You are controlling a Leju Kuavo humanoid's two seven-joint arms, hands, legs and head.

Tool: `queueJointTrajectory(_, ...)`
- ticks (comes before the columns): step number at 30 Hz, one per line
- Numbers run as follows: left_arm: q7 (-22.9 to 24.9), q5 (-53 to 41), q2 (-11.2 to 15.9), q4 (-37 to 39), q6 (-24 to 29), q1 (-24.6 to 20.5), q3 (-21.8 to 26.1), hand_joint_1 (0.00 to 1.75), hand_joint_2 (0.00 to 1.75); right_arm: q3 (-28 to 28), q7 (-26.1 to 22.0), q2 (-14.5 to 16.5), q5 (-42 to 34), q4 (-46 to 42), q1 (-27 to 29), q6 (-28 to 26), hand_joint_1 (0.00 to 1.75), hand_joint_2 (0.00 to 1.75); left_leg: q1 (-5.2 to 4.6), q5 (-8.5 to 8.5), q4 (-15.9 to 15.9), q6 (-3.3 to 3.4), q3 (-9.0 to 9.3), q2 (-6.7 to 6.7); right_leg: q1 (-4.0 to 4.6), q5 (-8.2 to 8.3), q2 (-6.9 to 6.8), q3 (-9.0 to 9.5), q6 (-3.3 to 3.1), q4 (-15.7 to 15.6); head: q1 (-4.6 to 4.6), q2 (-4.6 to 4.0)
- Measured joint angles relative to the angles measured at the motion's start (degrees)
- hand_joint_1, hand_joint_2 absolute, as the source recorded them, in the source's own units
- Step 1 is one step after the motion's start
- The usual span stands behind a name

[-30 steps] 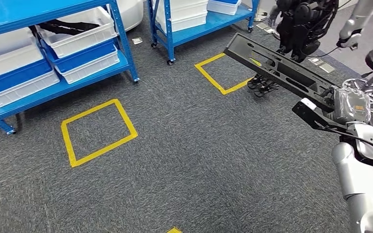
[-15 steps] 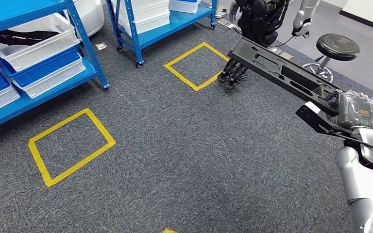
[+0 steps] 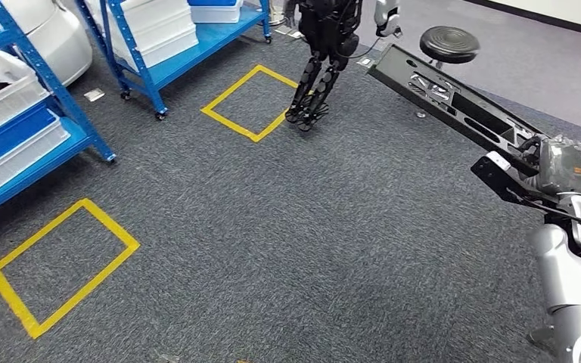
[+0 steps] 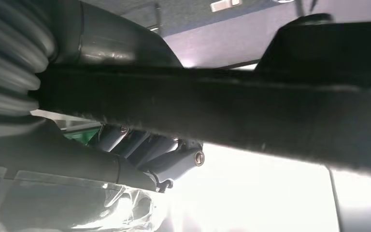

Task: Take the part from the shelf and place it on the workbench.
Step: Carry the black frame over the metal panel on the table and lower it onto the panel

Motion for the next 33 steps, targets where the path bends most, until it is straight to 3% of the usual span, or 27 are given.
queueJointTrajectory(1, 0.00, 0.00, 0.01, 0.00, 0.00, 0.06, 0.01, 0.00, 1.75, -0.01, 0.00, 0.04, -0.02, 0.00, 0.05, 0.01, 1.75, 1.75, -0.01, -0.07, 1.62, 0.16, -0.97, -0.15, 0.18, 0.04, 0.83, -0.02, -0.05, 0.01, -0.01, 0.00)
queueJointTrajectory(2, 0.00, 0.00, 0.02, 0.00, 0.00, 0.10, 0.02, 0.00, 1.75, -0.04, 0.00, 0.06, -0.03, 0.00, 0.10, 0.01, 1.75, 1.75, -0.02, 1.10, 0.88, 0.38, -0.81, -0.23, 0.31, 0.07, 1.65, 0.01, -0.06, 0.02, 0.00, 0.00)
queueJointTrajectory(4, -0.01, 0.00, 0.05, 0.00, 0.00, 0.12, 0.03, 0.00, 1.75, -0.13, 0.00, 0.04, -0.10, 0.00, 0.18, 0.01, 1.75, 1.75, -0.01, 5.61, -6.33, 1.03, 2.48, -1.52, 0.40, 0.11, 3.21, 0.18, 0.01, 0.04, -0.05, 0.00)
queueJointTrajectory(6, -0.04, -0.02, 0.11, 0.00, 0.00, 0.09, 0.03, 0.00, 1.75, -0.22, -0.05, 0.02, -0.25, 0.00, 0.16, 0.01, 1.75, 1.75, -0.02, 8.37, -13.17, 1.41, 5.80, -3.32, 0.66, 0.25, 4.58, 0.05, 0.30, 0.15, -0.04, 0.00)
queueJointTrajectory(7, -0.06, -0.04, 0.13, 0.00, 0.00, 0.07, 0.04, 0.00, 1.75, -0.26, -0.09, -0.03, -0.30, 0.00, 0.19, 0.01, 1.75, 1.75, -0.15, 8.70, -14.66, 1.49, 6.50, -3.72, 0.69, 0.40, 5.20, -0.19, 0.58, 0.16, -0.01, 0.00)
queueJointTrajectory(9, -0.11, -0.09, 0.14, 0.00, 0.00, -0.02, 0.06, 0.00, 1.75, -0.43, -0.16, -0.37, -0.33, -0.02, 0.40, 0.01, 1.75, 1.75, -0.45, 8.92, -15.32, 1.75, 6.68, -2.52, 0.72, 0.83, 6.26, -0.74, 1.40, -0.08, 0.02, 0.00)
queueJointTrajectory(10, -0.13, -0.13, 0.14, 0.00, 0.00, -0.10, 0.08, 0.00, 1.75, -0.53, -0.20, -0.63, -0.34, -0.04, 0.57, 0.01, 1.75, 1.75, -0.54, 9.32, -15.83, 2.04, 6.82, -1.91, 0.71, 0.84, 5.80, -1.09, 1.71, 0.07, 0.03, 0.00)
queueJointTrajectory(12, -0.18, -0.24, 0.12, 0.00, -0.01, -0.18, 0.12, 0.00, 1.75, -0.78, -0.27, -1.23, -0.40, -0.11, 0.67, 0.01, 1.75, 1.75, -0.55, 10.13, -16.96, 2.71, 7.15, -0.61, 0.78, -0.77, 2.76, -2.94, 1.77, 3.13, 0.22, 0.00)
queueJointTrajectory(14, -0.20, -0.35, 0.12, 0.00, -0.04, -0.13, 0.16, 0.00, 1.75, -1.02, -0.30, -1.44, -0.75, -0.15, 0.74, -0.02, 1.75, 1.75, -0.72, 10.32, -17.24, 2.98, 7.15, 0.71, 0.58, -4.01, -0.06, -6.54, 1.57, 10.41, 0.49, 0.00)
queueJointTrajectory(16, -0.19, -0.40, 0.12, 0.00, -0.05, -0.07, 0.18, 0.00, 1.75, -1.43, -0.31, -1.56, -1.37, -0.17, 1.26, -0.05, 1.75, 1.75, -0.75, 10.26, -17.22, 2.91, 7.08, 2.19, 0.27, -5.81, -0.64, -9.14, 2.13, 16.11, 0.61, 0.00)
queueJointTrajectory(17, -0.18, -0.43, 0.11, 0.00, -0.05, -0.05, 0.19, 0.00, 1.75, -1.69, -0.31, -1.73, -1.67, -0.23, 1.58, -0.05, 1.75, 1.75, -0.73, 10.19, -17.19, 2.80, 7.07, 2.94, 0.05, -5.50, -0.87, -8.85, 2.71, 15.94, 0.65, 0.00)
queueJointTrajectory(18, -0.18, -0.45, 0.11, 0.01, -0.04, -0.04, 0.19, 0.00, 1.75, -1.92, -0.33, -1.92, -1.90, -0.35, 1.81, -0.04, 1.75, 1.75, -0.69, 10.07, -17.13, 2.63, 7.11, 3.61, -0.25, -4.39, -1.42, -7.19, 3.36, 13.10, 0.72, 0.00)
queueJointTrajectory(20, -0.18, -0.49, 0.15, -0.02, 0.01, -0.05, 0.21, 0.00, 1.75, -2.30, -0.40, -2.27, -2.27, -0.78, 1.93, -0.01, 1.75, 1.75, -0.86, 9.60, -16.82, 1.97, 7.27, 4.87, -0.45, -1.83, -4.54, -2.18, 4.33, 4.58, 0.90, 0.00)
queueJointTrajectory(22, -0.23, -0.50, 0.25, -0.04, 0.06, -0.08, 0.24, 0.00, 1.75, -2.68, -0.51, -2.44, -2.49, -1.27, 1.93, 0.04, 1.75, 1.75, -1.31, 8.95, -16.53, 1.19, 7.65, 6.08, -0.03, -0.73, -6.44, 0.36, 3.83, 0.18, 0.81, 0.00)
queueJointTrajectory(24, -0.29, -0.50, 0.28, -0.04, 0.07, -0.08, 0.30, 0.00, 1.75, -3.10, -0.63, -2.74, -2.56, -1.62, 2.05, 0.07, 1.75, 1.75, -1.47, 8.48, -16.48, 0.74, 8.00, 7.43, 0.18, -0.60, -5.11, 0.16, 2.72, 0.09, 0.49, 0.00)
queueJointTrajectory(25, -0.30, -0.51, 0.28, -0.04, 0.07, -0.09, 0.33, 0.00, 1.75, -3.30, -0.71, -2.99, -2.57, -1.80, 2.17, 0.08, 1.75, 1.75, -1.28, 8.12, -16.24, 0.50, 7.97, 7.33, -0.11, -0.52, -4.37, 0.08, 2.32, 0.13, 0.31, 0.00)
queueJointTrajectory(27, -0.33, -0.52, 0.25, -0.04, 0.06, -0.05, 0.37, 0.00, 1.75, -3.56, -0.85, -3.38, -2.59, -2.21, 2.25, 0.08, 1.75, 1.75, -0.77, 5.82, -13.37, 0.11, 6.87, 4.65, -0.48, -0.24, -2.96, -0.04, 1.29, 0.14, 0.06, 0.00)
queueJointTrajectory(29, -0.35, -0.52, 0.23, -0.04, 0.05, 0.14, 0.40, 0.00, 1.75, -3.63, -0.97, -3.43, -2.67, -2.50, 2.26, 0.09, 1.75, 1.75, -0.54, 1.56, -5.91, 0.05, 3.56, 1.11, -0.24, -0.09, -1.48, -0.12, 0.40, 0.13, -0.20, 0.00)
queueJointTrajectory(30, -0.35, -0.52, 0.22, -0.03, 0.04, 0.26, 0.42, 0.00, 1.75, -3.63, -1.02, -3.35, -2.71, -2.54, 2.30, 0.10, 1.75, 1.75, -0.56, -0.13, -1.92, 0.14, 1.59, 0.34, 0.02, -0.09, -0.64, -0.14, 0.20, 0.13, -0.30, 0.00)
queueJointTrajectory(31, -0.35, -0.52, 0.22, -0.03, 0.03, 0.35, 0.42, 0.00, 1.75, -3.63, -1.08, -3.31, -2.76, -2.56, 2.39, 0.11, 1.75, 1.75, -0.57, -0.89, 0.83, 0.27, 0.07, 0.01, 0.25, -0.08, 0.24, -0.14, 0.13, 0.14, -0.35, 0.00)
queueJointTrajectory(32, -0.35, -0.52, 0.21, -0.02, 0.01, 0.41, 0.42, 0.00, 1.75, -3.66, -1.12, -3.32, -2.81, -2.60, 2.52, 0.13, 1.75, 1.75, -0.59, -0.32, 1.36, 0.52, -0.48, -0.13, 0.46, -0.08, 1.15, -0.10, 0.12, 0.15, -0.34, 0.00)
queueJointTrajectory(33, -0.35, -0.52, 0.21, -0.02, -0.01, 0.43, 0.42, 0.00, 1.75, -3.70, -1.14, -3.37, -2.87, -2.66, 2.65, 0.14, 1.75, 1.75, -0.62, 1.42, -0.53, 0.84, 0.17, -0.37, 0.59, -0.08, 2.00, 0.01, 0.12, 0.15, -0.35, 0.00)
